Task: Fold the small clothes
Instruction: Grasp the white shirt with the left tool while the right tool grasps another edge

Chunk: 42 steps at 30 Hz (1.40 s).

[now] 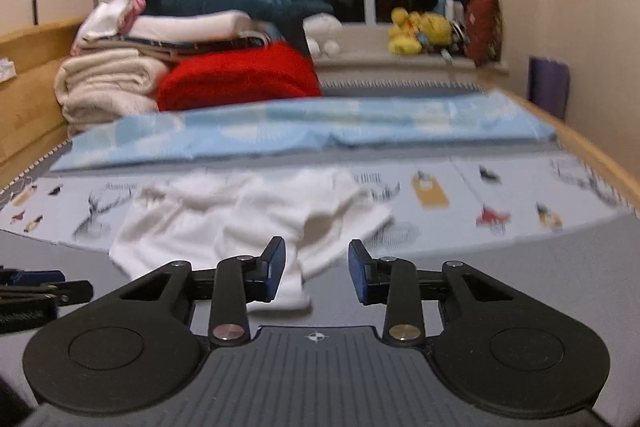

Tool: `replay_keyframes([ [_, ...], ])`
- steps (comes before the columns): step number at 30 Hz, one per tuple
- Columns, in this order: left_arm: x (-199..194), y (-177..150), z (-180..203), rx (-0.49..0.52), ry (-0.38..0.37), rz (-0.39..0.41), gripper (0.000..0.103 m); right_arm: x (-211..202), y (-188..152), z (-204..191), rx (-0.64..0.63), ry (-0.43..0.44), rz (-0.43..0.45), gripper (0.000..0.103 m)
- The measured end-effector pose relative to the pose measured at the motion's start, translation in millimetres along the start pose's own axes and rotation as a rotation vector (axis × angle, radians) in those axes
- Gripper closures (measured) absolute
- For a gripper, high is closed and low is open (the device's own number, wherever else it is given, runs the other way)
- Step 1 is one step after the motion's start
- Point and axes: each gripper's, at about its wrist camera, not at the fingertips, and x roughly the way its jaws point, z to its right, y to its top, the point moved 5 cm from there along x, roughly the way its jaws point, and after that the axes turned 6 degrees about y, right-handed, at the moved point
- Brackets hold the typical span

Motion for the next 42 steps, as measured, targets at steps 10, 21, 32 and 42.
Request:
replay_keyframes([
  [10,120.4,14.9,-66.8,-0.057,-0.017,-0.239,0.063,140.2,-2.0,28.9,-0.031,0.099,-0.292,0.055],
  [21,177.8,-6.1,-59.7,-0.164,-0.131,-0.493,0.051,231.1,-87.0,0.0,0.051,0.240,-0.620,0.054],
  [32,183.4,-8.3,-57.8,-0.050,-0.070,-0.493,0.101,167.0,8.2,113.6,0.296,0.014,-0.203,0.099],
  [42,120.5,-36.6,-64.7,0.313,-0.217,-0.484,0.102,37.8,13.8,308.6,0.365,-0.629,0.050,0.099],
])
